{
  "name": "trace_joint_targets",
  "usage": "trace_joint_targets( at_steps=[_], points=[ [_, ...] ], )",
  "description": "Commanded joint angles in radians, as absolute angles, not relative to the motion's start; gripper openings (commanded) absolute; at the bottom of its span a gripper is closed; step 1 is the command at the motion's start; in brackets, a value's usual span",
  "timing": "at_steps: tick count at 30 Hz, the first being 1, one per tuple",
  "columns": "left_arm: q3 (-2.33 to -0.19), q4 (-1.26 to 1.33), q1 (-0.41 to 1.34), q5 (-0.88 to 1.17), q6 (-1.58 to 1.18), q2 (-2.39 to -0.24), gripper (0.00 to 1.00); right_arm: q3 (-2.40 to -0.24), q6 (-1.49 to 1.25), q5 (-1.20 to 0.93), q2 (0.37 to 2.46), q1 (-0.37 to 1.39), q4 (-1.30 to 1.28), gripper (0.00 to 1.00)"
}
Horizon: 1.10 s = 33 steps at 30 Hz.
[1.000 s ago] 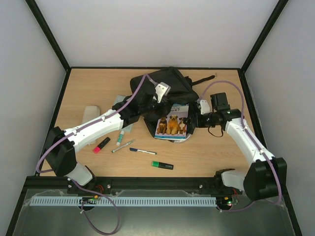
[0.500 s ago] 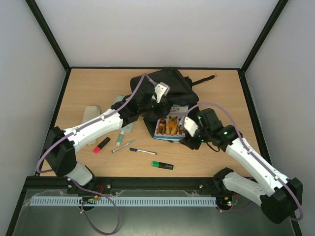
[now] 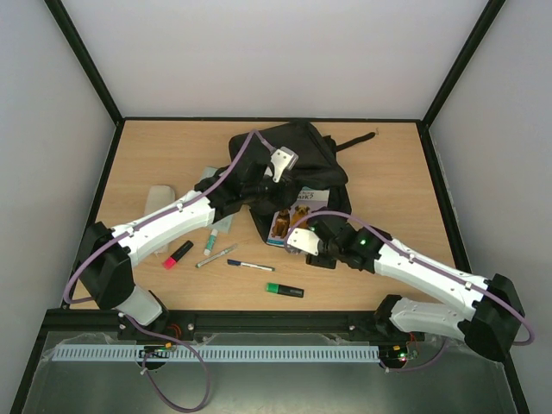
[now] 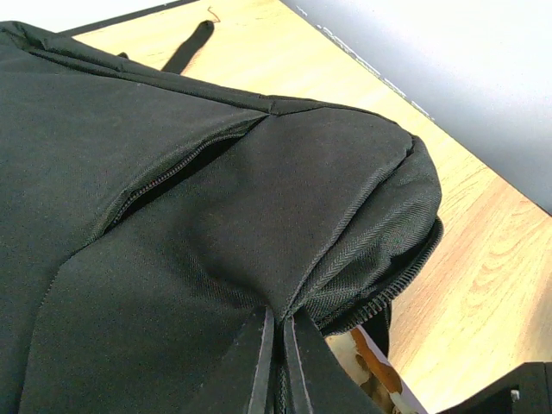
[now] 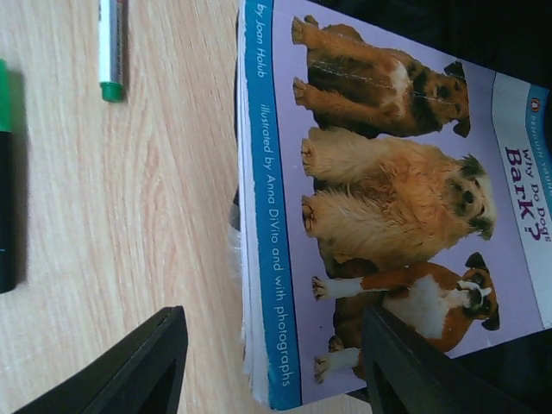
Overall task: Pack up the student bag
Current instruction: Place the book in the student bag.
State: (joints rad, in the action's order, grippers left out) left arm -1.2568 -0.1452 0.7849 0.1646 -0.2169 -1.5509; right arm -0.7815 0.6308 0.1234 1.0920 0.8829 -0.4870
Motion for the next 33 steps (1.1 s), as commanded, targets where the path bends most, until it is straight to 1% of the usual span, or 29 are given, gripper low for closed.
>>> trace_joint_targets(
  at_steps=[1,10,15,20,24,29,33],
  points=[
    [-1.289,-0.081,0.781,0.204,-0.221,-1.513,0.02,-0.736,0.680,0.248,1.109,0.909,-0.438,0.55],
    [-1.293,-0.094,0.781,0.232,-0.209,-1.517,0.02,-0.696,0.729,0.371,1.134,0.908,-0.336,0.45],
    [-1.293,-0.100,0.782,0.244,-0.213,-1.522,0.02,-0.656,0.885,0.432,1.123,0.875,-0.229,0.42],
    [-1.296,-0.097,0.787,0.256,-0.213,-1.527,0.02,-0.655,1.028,0.403,1.139,0.768,-0.132,0.38],
    [-1.311,-0.101,0.789,0.268,-0.209,-1.538,0.02,-0.652,1.089,0.380,1.147,0.732,-0.073,0.35],
    [-1.322,-0.105,0.791,0.273,-0.206,-1.546,0.02,-0.648,1.071,0.364,1.176,0.729,0.003,0.35],
    [-1.325,-0.110,0.792,0.270,-0.203,-1.548,0.02,-0.669,1.006,0.300,1.184,0.728,-0.040,0.35]
  ],
)
